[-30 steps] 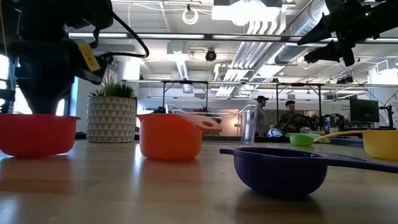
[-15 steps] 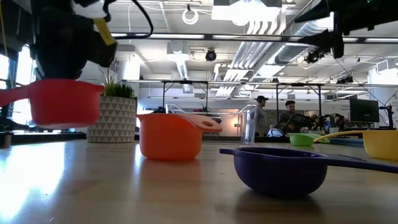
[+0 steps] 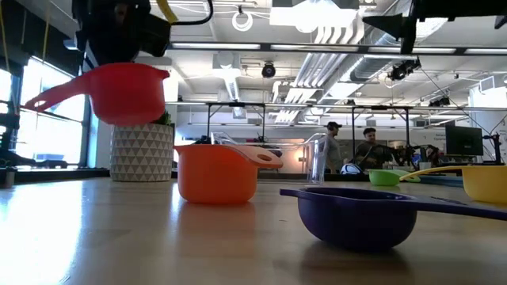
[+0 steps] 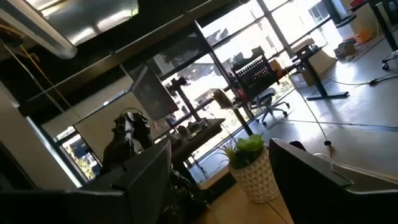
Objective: Nest measuring cups in basket
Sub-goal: Stack the red measuring cup on top of the orange measuring cup
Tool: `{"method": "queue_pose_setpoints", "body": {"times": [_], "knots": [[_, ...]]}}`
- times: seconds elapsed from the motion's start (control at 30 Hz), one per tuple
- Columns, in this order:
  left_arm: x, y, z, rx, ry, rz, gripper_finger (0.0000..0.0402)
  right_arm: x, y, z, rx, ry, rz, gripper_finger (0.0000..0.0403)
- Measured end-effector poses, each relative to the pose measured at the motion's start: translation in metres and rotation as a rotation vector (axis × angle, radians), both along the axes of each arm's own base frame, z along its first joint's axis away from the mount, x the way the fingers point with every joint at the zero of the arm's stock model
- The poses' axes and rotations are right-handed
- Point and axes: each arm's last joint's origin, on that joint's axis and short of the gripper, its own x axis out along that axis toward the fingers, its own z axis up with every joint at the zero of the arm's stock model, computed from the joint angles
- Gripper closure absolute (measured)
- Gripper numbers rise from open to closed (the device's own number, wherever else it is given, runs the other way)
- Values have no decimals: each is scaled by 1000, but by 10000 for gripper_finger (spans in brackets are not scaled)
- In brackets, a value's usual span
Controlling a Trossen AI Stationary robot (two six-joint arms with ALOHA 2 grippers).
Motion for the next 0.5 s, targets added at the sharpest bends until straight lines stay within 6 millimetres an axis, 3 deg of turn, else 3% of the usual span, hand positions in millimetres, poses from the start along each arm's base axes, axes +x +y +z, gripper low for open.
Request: {"method": "queue_pose_setpoints", "body": {"times": [0.27,0.5], "knots": [[-12,15,20,32,-49,25,395,30,4,27,-18,213,-11,140],[-27,36,34,92,-101,155,396,68,8,27,153,473,11,140]]}}
